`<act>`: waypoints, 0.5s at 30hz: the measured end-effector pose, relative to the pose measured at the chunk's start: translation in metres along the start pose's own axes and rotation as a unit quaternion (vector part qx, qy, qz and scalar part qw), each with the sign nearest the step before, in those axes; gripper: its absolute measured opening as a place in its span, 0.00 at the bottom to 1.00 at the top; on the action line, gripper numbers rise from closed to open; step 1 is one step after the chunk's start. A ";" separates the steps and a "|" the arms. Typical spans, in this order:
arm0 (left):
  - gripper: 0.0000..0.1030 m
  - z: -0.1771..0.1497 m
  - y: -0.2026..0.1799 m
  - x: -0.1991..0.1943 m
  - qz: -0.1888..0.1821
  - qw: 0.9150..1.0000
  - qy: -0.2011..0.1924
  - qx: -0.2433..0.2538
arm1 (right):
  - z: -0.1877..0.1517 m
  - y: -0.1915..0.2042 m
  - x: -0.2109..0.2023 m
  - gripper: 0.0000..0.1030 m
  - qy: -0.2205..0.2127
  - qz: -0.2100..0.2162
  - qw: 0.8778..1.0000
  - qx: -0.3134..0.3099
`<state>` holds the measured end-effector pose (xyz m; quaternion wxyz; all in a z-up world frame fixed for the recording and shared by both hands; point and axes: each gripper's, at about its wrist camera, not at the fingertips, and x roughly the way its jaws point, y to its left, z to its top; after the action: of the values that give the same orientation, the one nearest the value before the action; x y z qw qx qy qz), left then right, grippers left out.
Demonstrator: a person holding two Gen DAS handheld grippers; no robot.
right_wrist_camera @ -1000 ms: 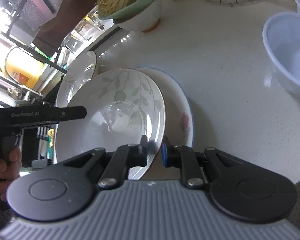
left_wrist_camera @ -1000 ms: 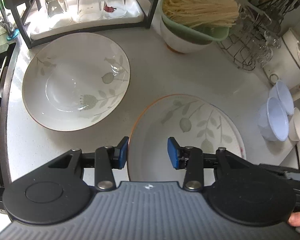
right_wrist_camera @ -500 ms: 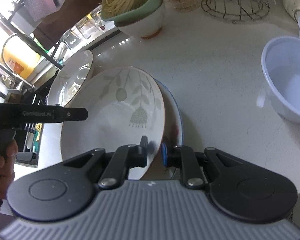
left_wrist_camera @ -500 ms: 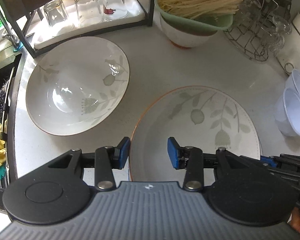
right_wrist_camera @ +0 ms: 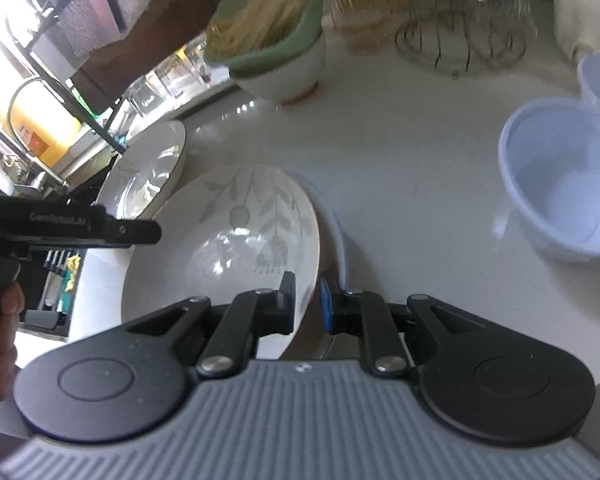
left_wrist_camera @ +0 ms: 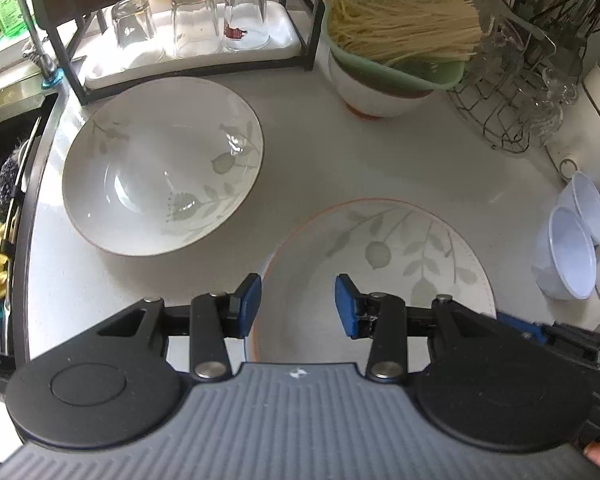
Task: Organize plates and bowls
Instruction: 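Lift the leaf-pattern plate and lower it onto the rose-pattern plate, then open the right gripper and lift it off the stacked plates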
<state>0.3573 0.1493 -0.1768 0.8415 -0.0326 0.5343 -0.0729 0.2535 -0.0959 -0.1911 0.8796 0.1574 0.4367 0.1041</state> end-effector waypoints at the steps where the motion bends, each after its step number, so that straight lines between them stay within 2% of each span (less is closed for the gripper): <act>1: 0.44 -0.002 0.000 -0.002 -0.001 1.000 -0.001 -0.005 | 0.001 0.001 -0.003 0.17 -0.005 0.000 1.000 -0.004; 8: 0.44 -0.009 -0.002 -0.024 -0.011 0.999 -0.022 -0.037 | 0.007 0.000 -0.020 0.17 -0.024 0.004 0.999 -0.023; 15: 0.44 -0.012 -0.016 -0.061 -0.017 0.997 -0.062 -0.042 | 0.026 -0.014 -0.066 0.17 -0.074 0.034 0.996 -0.023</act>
<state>0.3197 0.1432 -0.1250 0.8693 -0.0814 0.4834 -0.0629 0.2358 -0.1349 -0.1330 0.9090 0.1593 0.3618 0.1323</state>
